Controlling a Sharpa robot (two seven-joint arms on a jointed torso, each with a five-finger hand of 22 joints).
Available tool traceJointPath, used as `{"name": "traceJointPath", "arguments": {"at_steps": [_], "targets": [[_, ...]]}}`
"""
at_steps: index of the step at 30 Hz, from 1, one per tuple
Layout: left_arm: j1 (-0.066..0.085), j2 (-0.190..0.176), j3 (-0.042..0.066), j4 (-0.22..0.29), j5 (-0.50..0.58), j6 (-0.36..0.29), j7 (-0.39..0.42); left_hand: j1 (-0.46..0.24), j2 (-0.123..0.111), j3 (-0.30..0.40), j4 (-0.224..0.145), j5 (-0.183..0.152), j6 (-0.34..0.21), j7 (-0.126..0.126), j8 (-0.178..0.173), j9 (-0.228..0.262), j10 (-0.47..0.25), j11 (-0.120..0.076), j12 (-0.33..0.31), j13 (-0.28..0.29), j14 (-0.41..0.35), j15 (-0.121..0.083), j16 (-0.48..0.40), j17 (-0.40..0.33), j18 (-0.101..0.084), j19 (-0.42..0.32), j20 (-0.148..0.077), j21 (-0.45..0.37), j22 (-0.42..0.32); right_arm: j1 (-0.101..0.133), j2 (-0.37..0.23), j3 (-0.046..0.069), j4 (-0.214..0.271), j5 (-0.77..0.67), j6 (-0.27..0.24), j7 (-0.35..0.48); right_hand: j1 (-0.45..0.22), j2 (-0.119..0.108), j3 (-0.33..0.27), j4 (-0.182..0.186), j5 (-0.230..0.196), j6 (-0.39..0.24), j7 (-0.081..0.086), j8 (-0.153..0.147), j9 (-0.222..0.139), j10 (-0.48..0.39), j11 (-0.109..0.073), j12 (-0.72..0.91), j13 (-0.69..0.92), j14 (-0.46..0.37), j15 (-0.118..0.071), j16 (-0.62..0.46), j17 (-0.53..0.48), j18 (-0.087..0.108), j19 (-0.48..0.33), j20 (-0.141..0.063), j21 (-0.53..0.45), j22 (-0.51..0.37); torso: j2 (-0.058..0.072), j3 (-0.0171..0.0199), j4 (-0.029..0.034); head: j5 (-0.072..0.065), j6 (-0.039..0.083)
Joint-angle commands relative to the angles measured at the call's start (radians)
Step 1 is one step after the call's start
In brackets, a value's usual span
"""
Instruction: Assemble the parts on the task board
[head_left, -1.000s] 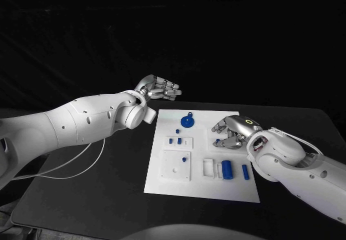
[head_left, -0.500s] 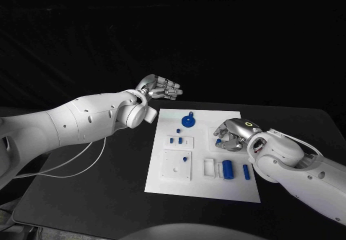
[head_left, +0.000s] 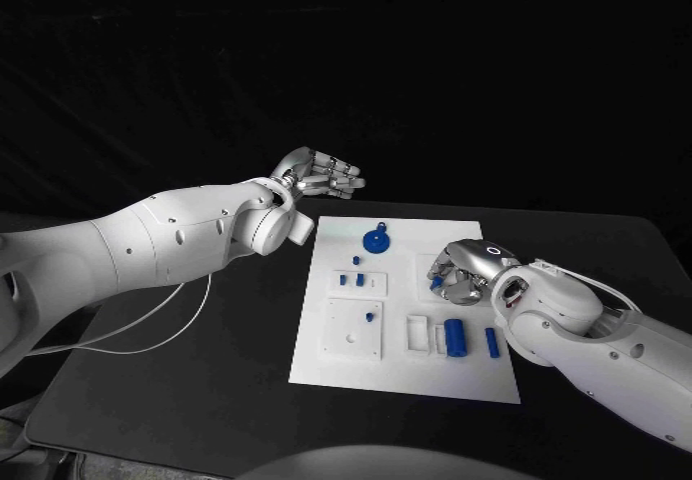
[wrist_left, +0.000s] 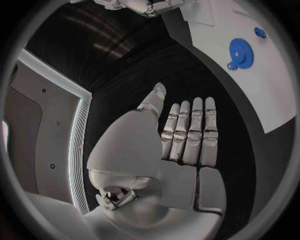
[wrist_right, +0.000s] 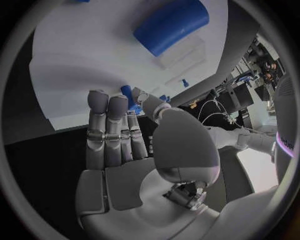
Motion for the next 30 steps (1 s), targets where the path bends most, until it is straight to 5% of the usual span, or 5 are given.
{"name": "traceJointPath", "arguments": {"at_steps": [1,10,19,30], "targets": [[0.001,0.001,0.001,0.001,0.006,0.013,0.006,0.001,0.009,-0.004,0.0,-0.003,0.005,-0.001,0.001,0.0,-0.006,0.0,-0.002,-0.001,-0.005,0.001,-0.003,-0.001,-0.002,0.001,0.004,0.002,-0.001,-0.002,0.002,-0.001,0.002,-0.02,0.01,-0.001,0.004,0.014,0.008,0.0,-0.012,0.024,-0.005,0.001,0.003,0.027,-0.009,0.002,0.003,0.001,-0.01,0.006,0.001,-0.021,0.044,-0.009,0.01,0.004,0.0,0.0001,0.0002,0.0,-0.001],[0.001,0.001,0.001,0.001,0.006,0.014,0.006,0.001,0.009,-0.004,0.0,-0.003,0.005,-0.001,0.001,0.0,-0.006,0.0,-0.002,-0.001,-0.005,0.001,-0.003,-0.001,-0.002,0.001,0.004,0.002,-0.001,-0.003,0.006,-0.002,0.002,-0.051,-0.046,-0.015,0.033,0.046,0.053,-0.021,-0.03,0.091,-0.019,-0.001,0.011,0.09,-0.031,0.013,0.01,0.008,-0.025,0.002,0.004,-0.034,0.045,-0.026,0.039,0.019,0.0,-0.0003,0.0005,0.0,-0.005],[0.001,0.002,0.001,0.0,0.006,0.015,0.006,0.001,0.012,-0.004,0.001,-0.003,0.006,-0.001,0.002,0.0,-0.007,0.0,-0.002,-0.001,-0.005,0.001,-0.003,-0.001,-0.002,0.001,0.004,0.002,-0.001,-0.003,0.0,-0.002,0.022,-0.059,-0.105,-0.018,0.017,0.039,0.092,-0.031,-0.032,0.109,-0.024,-0.001,0.015,0.112,-0.036,0.006,0.011,0.018,-0.033,-0.008,0.012,-0.044,0.046,-0.037,0.057,0.027,0.0,0.0,0.0007,-0.001,-0.007],[0.001,0.006,0.001,-0.014,0.006,0.016,0.006,0.001,0.012,-0.004,0.001,-0.003,0.006,-0.001,0.002,0.0,-0.007,0.0,-0.002,-0.001,-0.005,0.001,-0.003,-0.001,-0.002,0.001,0.004,0.002,-0.001,0.001,-0.036,0.037,0.146,0.019,-0.111,-0.005,0.016,0.038,0.096,-0.032,-0.032,0.11,-0.025,-0.002,0.015,0.115,-0.036,0.004,0.011,0.018,-0.035,-0.012,0.014,-0.044,0.045,-0.038,0.055,0.027,-0.001,-0.0001,-0.0002,0.006,-0.007]]}}
